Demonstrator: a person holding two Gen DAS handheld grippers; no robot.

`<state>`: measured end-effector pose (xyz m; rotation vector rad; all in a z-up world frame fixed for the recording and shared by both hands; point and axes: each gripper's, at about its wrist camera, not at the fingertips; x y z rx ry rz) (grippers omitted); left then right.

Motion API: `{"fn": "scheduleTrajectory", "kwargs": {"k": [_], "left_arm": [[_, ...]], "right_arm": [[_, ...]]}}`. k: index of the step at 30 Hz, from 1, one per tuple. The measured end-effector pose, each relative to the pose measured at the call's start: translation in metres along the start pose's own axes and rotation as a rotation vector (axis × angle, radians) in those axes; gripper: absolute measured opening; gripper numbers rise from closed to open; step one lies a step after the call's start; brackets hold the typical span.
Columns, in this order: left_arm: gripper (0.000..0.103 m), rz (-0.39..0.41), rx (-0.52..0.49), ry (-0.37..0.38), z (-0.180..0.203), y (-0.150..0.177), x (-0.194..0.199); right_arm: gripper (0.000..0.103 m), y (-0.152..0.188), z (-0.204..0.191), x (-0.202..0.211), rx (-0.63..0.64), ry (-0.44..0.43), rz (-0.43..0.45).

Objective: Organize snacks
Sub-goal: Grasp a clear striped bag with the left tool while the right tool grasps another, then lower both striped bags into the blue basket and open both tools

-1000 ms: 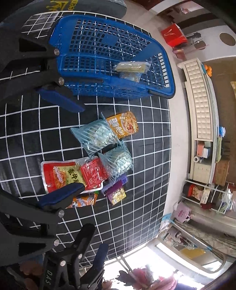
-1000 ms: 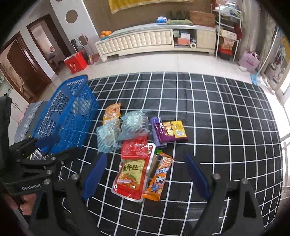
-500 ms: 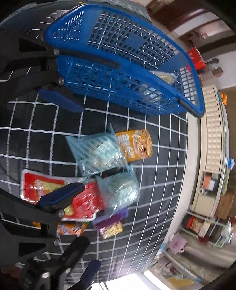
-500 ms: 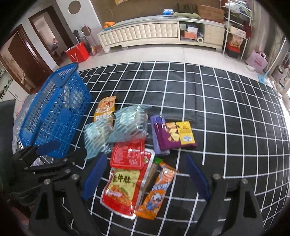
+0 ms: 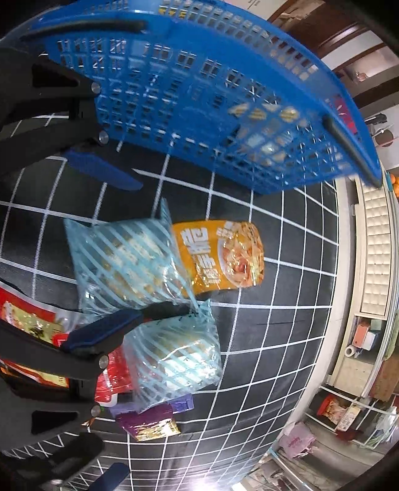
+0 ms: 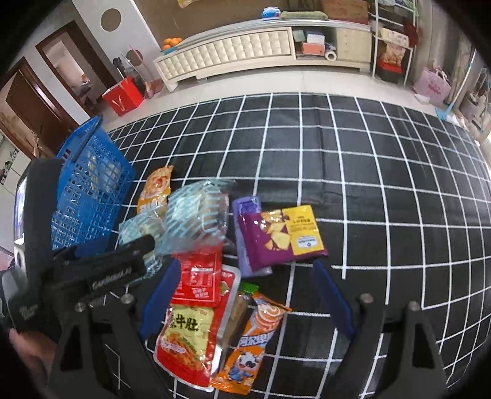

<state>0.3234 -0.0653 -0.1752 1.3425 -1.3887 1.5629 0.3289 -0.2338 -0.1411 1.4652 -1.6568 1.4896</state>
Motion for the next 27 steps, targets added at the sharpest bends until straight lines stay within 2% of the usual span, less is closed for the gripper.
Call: {"fn": "scheduleTrajectory", "kwargs": {"k": [2, 5, 7, 8, 10, 13, 19, 24, 27], "left_arm": [[0.078, -0.033, -0.002, 0.005, 0.001, 0.000, -0.007], [0.077, -0.067, 0.023, 0.056, -0.003, 0.004, -0.016], [0.059, -0.047, 0.034, 0.101, -0.006, 0.009, -0.016], [0.055, -0.034, 0.028, 0.117, -0.006, 0.012, -0.013], [0.053, -0.022, 0.004, 0.110, -0.005, 0.018, -0.008], [0.052, -0.002, -0.021, 0.142, -0.003, 0.029, 0.006], [0.052, 0.144, -0.102, 0.165, 0.000, 0.044, 0.065], [0.052, 0.228, -0.122, 0.184, -0.017, 0.039, 0.102], [0.052, 0.298, -0.140, 0.156, -0.038, 0.042, 0.126]], "right_arm": [[0.090, 0.002, 0.001, -0.001, 0.001, -0.006, -0.007], [0.090, 0.002, 0.000, -0.002, 0.005, -0.003, -0.011], [0.090, 0.002, 0.000, -0.003, 0.003, 0.000, -0.015], [0.090, 0.003, -0.001, -0.002, 0.002, 0.001, -0.016], [0.090, 0.004, -0.002, 0.000, 0.004, 0.008, -0.017], [0.090, 0.004, -0.005, 0.002, 0.008, 0.019, -0.017], [0.090, 0.003, -0.015, 0.012, 0.024, 0.043, -0.008], [0.090, -0.001, -0.027, 0.022, 0.042, 0.055, 0.012], [0.090, -0.005, -0.039, 0.023, 0.065, 0.057, 0.023]]}}
Point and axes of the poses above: each gripper's, at about its wrist camera, not at the fingertips, and x roughly against the way its jaws point, z to its right, y to its underside, and after that the axes turned 3 degrees about -x, right-handed
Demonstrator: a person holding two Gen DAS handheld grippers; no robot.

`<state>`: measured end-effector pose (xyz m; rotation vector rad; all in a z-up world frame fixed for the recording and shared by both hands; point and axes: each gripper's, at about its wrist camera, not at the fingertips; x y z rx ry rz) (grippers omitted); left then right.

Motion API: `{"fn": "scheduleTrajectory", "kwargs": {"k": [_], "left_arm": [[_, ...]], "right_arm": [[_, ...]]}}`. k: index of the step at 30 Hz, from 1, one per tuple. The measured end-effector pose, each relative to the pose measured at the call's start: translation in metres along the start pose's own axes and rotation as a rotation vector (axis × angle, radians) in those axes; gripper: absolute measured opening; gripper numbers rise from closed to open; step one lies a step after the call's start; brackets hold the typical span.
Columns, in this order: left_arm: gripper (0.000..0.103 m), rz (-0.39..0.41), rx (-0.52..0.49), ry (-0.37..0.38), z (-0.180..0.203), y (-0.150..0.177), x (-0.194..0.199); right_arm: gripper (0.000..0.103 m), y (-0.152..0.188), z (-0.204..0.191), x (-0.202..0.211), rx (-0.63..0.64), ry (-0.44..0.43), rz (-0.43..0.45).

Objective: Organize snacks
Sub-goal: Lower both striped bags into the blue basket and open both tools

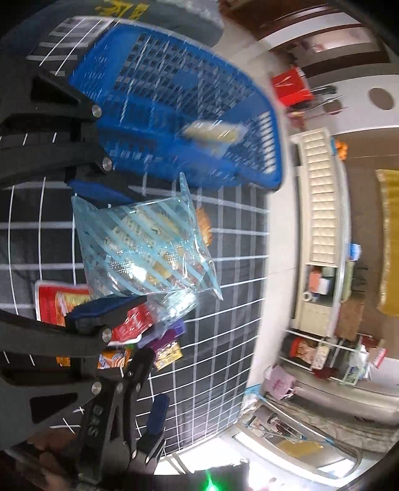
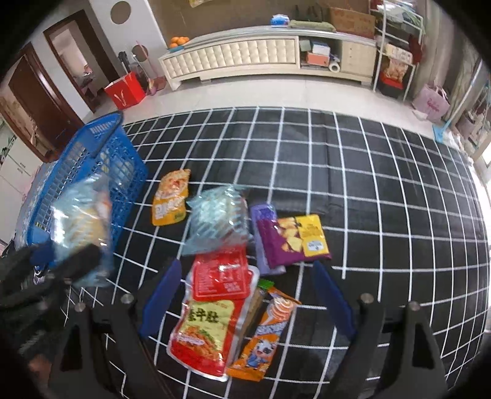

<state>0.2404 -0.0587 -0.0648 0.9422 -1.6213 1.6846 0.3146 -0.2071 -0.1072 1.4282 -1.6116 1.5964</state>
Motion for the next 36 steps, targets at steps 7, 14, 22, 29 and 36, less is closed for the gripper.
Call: {"fn": "scheduleTrajectory", "kwargs": {"k": [7, 14, 22, 29, 36], "left_arm": [[0.052, 0.089, 0.013, -0.069, -0.039, -0.007, 0.029], [0.052, 0.115, 0.109, -0.143, -0.075, 0.007, 0.026], [0.052, 0.094, 0.170, -0.177, -0.106, 0.017, 0.013], [0.052, 0.076, 0.181, -0.183, -0.113, 0.015, 0.005], [0.052, 0.082, 0.167, -0.171, -0.115, 0.018, 0.011]], "right_arm": [[0.090, -0.016, -0.027, -0.026, 0.056, -0.014, -0.021], [0.090, -0.026, -0.049, -0.065, 0.102, 0.028, -0.071], [0.091, -0.036, -0.046, -0.112, 0.110, 0.093, -0.146], [0.087, -0.035, -0.062, -0.124, 0.198, 0.173, -0.096], [0.059, -0.027, -0.068, -0.112, 0.226, 0.150, -0.060]]}}
Point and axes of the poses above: each gripper's, at about its wrist camera, not at the fingertips, and x roughly against the way its jaws point, z to its right, y to its underside, and after that the axes turned 3 degrees about -x, right-handed
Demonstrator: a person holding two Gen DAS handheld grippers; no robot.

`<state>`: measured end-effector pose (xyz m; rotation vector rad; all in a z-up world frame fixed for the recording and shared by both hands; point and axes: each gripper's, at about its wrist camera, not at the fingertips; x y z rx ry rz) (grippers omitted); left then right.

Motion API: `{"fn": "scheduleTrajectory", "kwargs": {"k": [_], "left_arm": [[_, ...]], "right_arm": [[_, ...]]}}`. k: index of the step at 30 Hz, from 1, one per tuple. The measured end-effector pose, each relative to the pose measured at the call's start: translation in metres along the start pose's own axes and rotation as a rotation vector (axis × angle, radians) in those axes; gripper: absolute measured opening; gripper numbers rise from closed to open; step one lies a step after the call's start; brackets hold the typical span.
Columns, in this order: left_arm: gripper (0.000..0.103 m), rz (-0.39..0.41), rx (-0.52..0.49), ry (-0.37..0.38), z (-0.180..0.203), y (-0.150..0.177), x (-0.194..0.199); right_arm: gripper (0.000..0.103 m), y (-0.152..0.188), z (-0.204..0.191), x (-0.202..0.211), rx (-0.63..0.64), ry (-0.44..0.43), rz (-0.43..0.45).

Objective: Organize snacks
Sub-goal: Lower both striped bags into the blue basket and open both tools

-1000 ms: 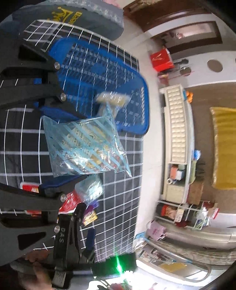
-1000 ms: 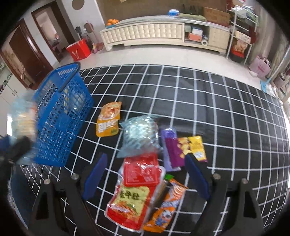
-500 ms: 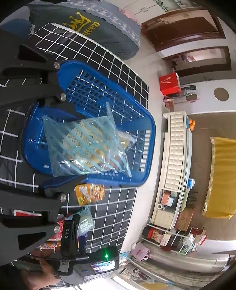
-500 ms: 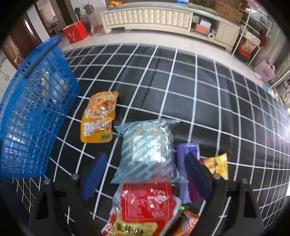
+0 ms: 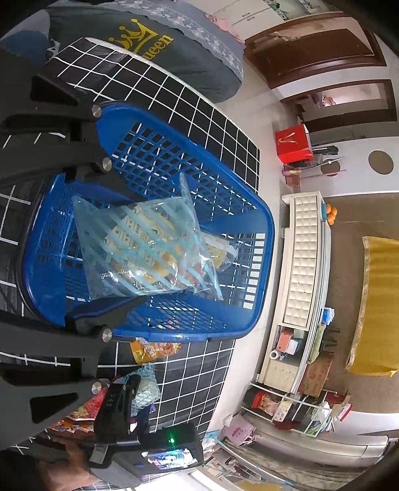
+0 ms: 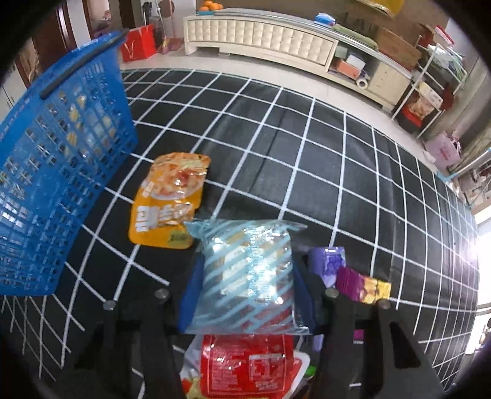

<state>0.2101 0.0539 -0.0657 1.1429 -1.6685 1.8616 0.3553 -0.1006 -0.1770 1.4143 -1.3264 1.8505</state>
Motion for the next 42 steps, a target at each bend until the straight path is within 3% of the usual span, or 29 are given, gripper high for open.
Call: {"fn": "scheduleTrajectory", "kwargs": {"k": [6, 13, 23, 27, 34, 42], "left_arm": [[0.052, 0.023, 0.010, 0.026, -0.009, -0.001, 0.014], [0.052, 0.058, -0.058, 0.084, -0.015, -0.008, 0.036], [0.052, 0.044, -0.175, 0.167, -0.041, -0.028, 0.051], [0.052, 0.029, -0.196, 0.178, -0.055, -0.037, 0.048], [0.052, -0.042, -0.189, 0.273, -0.079, -0.057, 0.017], [0.052, -0.077, -0.256, 0.264, -0.077, -0.064, -0.016]], "right_arm": [[0.059, 0.001, -0.004, 0.050, -0.026, 0.013, 0.096], [0.059, 0.001, -0.025, 0.124, -0.004, -0.016, 0.201], [0.059, -0.015, -0.071, 0.184, 0.038, -0.100, 0.292], [0.059, -0.023, -0.092, 0.190, 0.050, -0.134, 0.295], [0.059, -0.046, -0.117, 0.173, 0.049, -0.163, 0.254], [0.059, -0.067, -0.133, 0.132, -0.015, -0.167, 0.142]]}}
Point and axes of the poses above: each gripper's, at about its wrist camera, not at the fingertips, and x roughly against the way its jaws point, z to its right, y to its underside, and after that the axes turned 3 degrees about -x, right-handed
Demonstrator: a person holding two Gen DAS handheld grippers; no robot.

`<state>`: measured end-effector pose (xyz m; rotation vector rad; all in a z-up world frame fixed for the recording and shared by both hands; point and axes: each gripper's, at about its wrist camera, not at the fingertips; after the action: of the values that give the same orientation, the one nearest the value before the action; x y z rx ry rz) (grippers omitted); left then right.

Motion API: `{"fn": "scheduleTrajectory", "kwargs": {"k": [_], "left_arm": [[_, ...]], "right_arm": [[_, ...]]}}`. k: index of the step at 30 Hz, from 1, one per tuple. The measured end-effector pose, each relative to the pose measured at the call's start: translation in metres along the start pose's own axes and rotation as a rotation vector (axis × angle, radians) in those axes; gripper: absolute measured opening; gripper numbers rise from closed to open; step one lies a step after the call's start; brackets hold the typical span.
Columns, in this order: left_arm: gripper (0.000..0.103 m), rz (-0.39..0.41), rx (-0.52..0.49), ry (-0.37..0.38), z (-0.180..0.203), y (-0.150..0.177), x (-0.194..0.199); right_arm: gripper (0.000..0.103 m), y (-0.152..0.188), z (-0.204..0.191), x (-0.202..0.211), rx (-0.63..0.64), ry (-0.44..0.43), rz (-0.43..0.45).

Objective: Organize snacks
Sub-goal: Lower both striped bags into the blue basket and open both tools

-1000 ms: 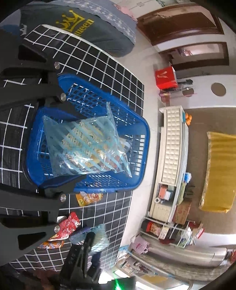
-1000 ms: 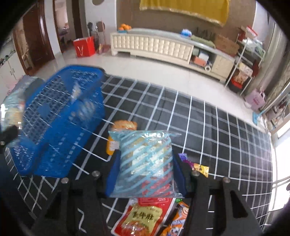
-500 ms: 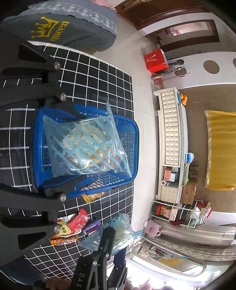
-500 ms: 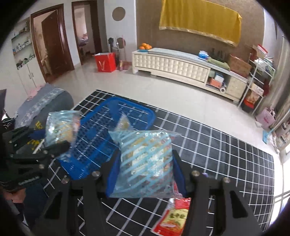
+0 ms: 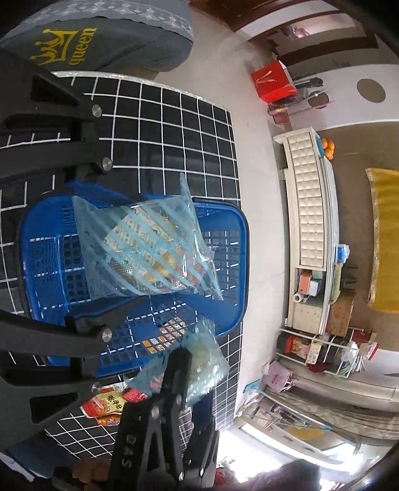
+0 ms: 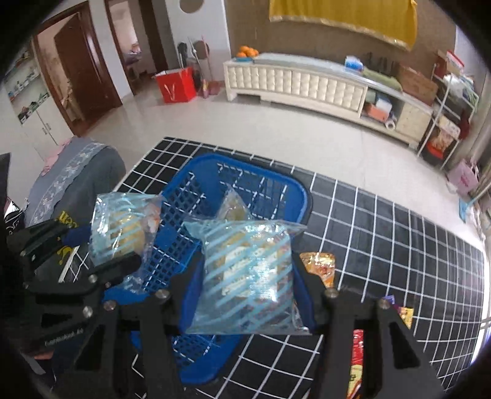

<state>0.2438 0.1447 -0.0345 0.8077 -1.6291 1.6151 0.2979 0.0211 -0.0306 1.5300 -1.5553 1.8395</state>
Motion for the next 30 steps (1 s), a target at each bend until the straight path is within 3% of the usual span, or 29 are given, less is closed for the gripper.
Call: {"fn": "scheduleTrajectory", "kwargs": {"k": [12, 20, 24, 27, 30], "left_arm": [[0.053, -0.044, -0.025, 0.074, -0.009, -0.004, -0.028], [0.057, -0.073, -0.032, 0.074, -0.007, -0.005, -0.040], [0.077, -0.054, -0.043, 0.063, -0.008, -0.008, -0.039], [0.078, -0.033, -0.050, 0.044, -0.008, -0.010, -0.034], [0.078, -0.026, -0.033, 0.042, -0.012, -0.011, -0.029]], "right_arm": [[0.059, -0.008, -0.012, -0.016, 0.034, 0.051, -0.034], [0.060, -0.008, -0.014, -0.017, 0.050, 0.060, -0.033], [0.068, -0.010, -0.011, -0.024, 0.041, 0.040, -0.072], [0.089, -0.013, -0.009, -0.017, 0.037, 0.062, -0.037], [0.091, -0.015, -0.009, -0.010, 0.035, 0.071, -0.021]]}}
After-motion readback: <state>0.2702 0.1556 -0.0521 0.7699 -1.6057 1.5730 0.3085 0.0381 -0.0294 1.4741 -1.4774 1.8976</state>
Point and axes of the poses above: each gripper's, at about its wrist camera, not at the fingertips, and x roughly against the way its jaws point, z to its right, y to its underside, and after that the axes turned 3 degrees about -x, right-handed
